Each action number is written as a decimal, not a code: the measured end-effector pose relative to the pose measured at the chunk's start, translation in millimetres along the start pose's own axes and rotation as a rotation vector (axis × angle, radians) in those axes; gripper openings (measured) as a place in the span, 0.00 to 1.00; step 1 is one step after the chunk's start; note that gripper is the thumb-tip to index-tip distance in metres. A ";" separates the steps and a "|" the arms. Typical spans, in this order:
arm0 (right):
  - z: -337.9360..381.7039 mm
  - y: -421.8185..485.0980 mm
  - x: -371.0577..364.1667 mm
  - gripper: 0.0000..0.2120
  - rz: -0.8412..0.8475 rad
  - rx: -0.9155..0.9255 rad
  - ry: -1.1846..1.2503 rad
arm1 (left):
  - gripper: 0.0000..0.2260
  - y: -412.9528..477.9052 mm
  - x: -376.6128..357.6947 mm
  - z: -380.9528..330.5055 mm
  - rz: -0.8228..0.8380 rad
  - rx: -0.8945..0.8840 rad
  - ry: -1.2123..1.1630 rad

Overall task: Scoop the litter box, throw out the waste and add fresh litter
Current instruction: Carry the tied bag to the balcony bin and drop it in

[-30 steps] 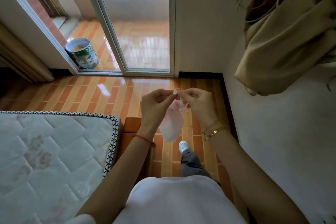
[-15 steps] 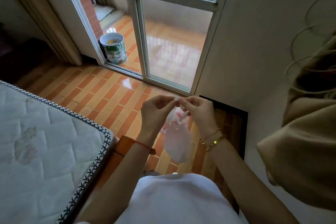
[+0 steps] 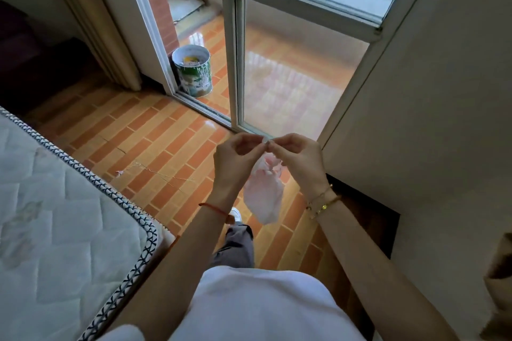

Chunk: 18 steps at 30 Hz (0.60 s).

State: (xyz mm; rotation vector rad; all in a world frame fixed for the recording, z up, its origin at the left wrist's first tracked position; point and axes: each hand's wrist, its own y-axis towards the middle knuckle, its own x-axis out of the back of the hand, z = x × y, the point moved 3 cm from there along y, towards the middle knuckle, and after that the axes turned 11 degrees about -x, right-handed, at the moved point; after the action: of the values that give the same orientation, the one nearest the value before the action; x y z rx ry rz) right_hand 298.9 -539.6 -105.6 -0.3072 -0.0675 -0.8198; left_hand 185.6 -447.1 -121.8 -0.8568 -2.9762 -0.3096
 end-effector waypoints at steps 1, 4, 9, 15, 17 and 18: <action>3.6 19.7 -4.7 0.05 0.005 0.012 -0.015 | 0.07 17.2 0.9 3.6 -0.006 0.003 -0.010; 17.4 77.0 -25.3 0.04 0.001 0.041 -0.082 | 0.05 71.7 7.3 14.3 -0.030 0.010 -0.016; 51.7 162.0 -71.8 0.06 -0.001 0.140 -0.220 | 0.06 162.6 30.1 32.3 -0.076 0.032 0.038; 78.7 248.1 -125.4 0.04 0.065 0.178 -0.237 | 0.05 251.6 59.9 54.0 -0.115 0.054 0.073; 85.2 273.5 -141.9 0.03 0.078 0.182 -0.244 | 0.06 279.2 68.6 62.7 -0.123 0.058 0.086; 88.3 283.8 -148.2 0.03 0.086 0.187 -0.249 | 0.06 290.6 72.1 66.2 -0.127 0.057 0.098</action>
State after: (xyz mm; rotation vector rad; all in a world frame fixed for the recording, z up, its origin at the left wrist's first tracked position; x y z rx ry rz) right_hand 409.6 -226.7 -116.7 -0.2329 -0.3597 -0.6810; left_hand 280.1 -155.4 -127.7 -0.6300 -2.9376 -0.2612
